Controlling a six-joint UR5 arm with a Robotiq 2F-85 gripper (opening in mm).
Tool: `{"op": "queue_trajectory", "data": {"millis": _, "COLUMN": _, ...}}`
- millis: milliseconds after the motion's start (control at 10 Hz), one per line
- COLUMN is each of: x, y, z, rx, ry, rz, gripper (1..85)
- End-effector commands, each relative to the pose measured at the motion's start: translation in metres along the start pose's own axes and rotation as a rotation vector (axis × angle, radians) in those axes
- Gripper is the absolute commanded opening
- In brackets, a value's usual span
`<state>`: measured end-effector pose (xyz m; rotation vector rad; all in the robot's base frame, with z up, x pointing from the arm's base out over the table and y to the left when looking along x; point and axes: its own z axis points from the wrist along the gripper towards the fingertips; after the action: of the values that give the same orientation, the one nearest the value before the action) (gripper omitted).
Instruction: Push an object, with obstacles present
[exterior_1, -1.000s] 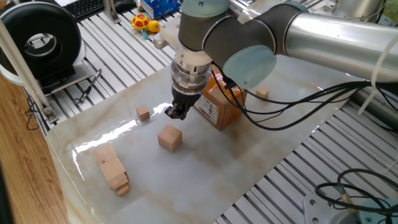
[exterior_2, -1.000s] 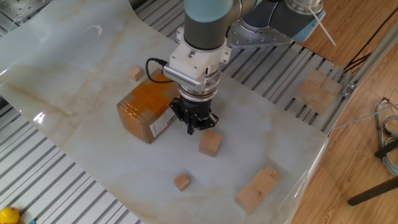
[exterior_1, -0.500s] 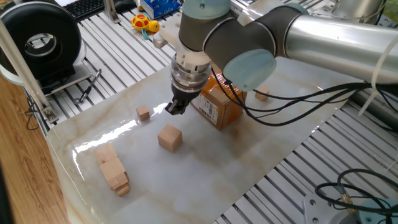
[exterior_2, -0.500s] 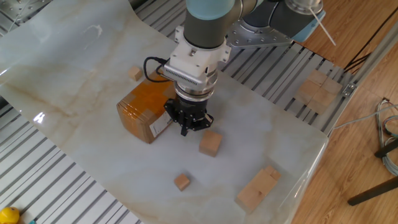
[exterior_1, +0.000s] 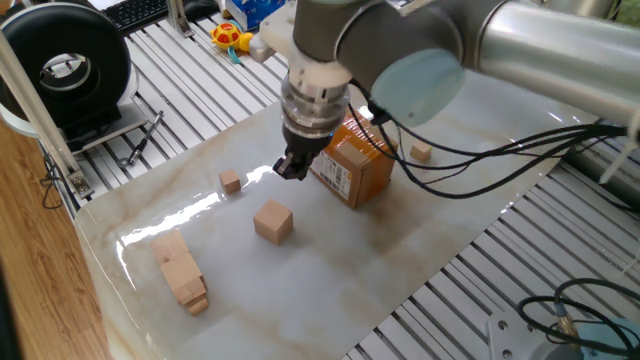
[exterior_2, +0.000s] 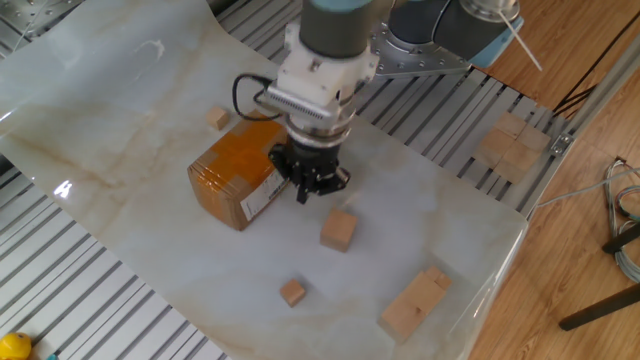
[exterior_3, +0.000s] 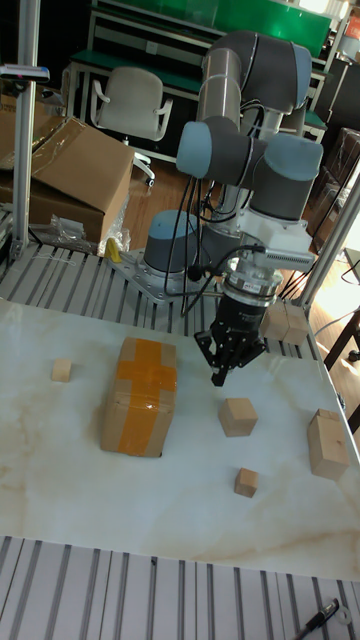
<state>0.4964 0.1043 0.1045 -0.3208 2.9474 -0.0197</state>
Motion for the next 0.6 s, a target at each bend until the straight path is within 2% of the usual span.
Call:
{"op": "queue_trajectory", "data": {"millis": 0, "x": 0.001, "y": 0.001, "z": -0.018, "rx": -0.002, "ry": -0.018, "rz": 0.012, "gripper": 1.3}}
{"op": "queue_trajectory", "data": {"millis": 200, "x": -0.005, "y": -0.004, "z": -0.024, "rx": 0.017, "ry": -0.044, "rz": 0.021, "gripper": 1.3}}
{"op": "queue_trajectory", "data": {"millis": 400, "x": 0.006, "y": -0.007, "z": -0.064, "rx": -0.001, "ry": -0.029, "rz": 0.020, "gripper": 1.3}}
{"op": "queue_trajectory", "data": {"millis": 500, "x": 0.008, "y": -0.004, "z": -0.073, "rx": -0.032, "ry": -0.026, "rz": 0.018, "gripper": 1.3}}
